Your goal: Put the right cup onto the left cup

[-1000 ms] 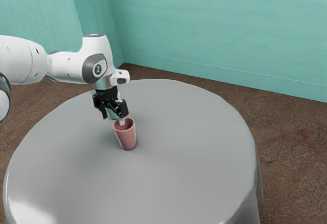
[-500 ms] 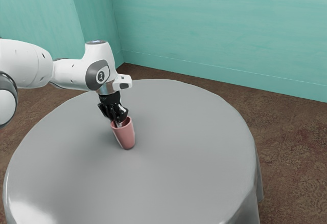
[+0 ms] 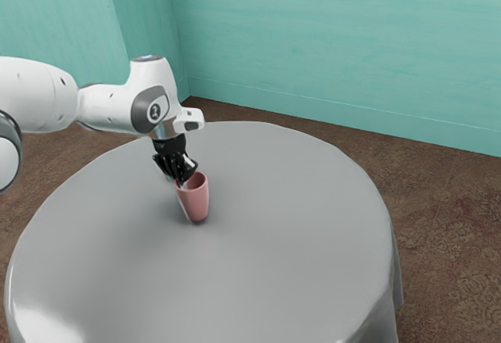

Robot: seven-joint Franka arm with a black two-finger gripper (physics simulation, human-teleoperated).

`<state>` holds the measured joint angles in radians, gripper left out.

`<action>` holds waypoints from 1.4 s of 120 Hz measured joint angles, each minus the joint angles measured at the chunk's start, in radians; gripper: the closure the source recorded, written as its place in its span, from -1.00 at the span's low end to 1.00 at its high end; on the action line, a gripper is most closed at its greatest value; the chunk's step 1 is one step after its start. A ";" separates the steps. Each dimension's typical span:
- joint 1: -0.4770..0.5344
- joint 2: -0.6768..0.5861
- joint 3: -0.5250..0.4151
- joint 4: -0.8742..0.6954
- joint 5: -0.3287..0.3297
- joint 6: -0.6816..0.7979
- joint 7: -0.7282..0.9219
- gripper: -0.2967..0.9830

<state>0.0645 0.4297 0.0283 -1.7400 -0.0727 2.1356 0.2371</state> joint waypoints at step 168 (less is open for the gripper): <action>0.045 0.059 0.132 0.515 0.003 -0.341 0.051 0.69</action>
<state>0.1097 0.4883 0.1605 -1.2251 -0.0694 1.7942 0.2882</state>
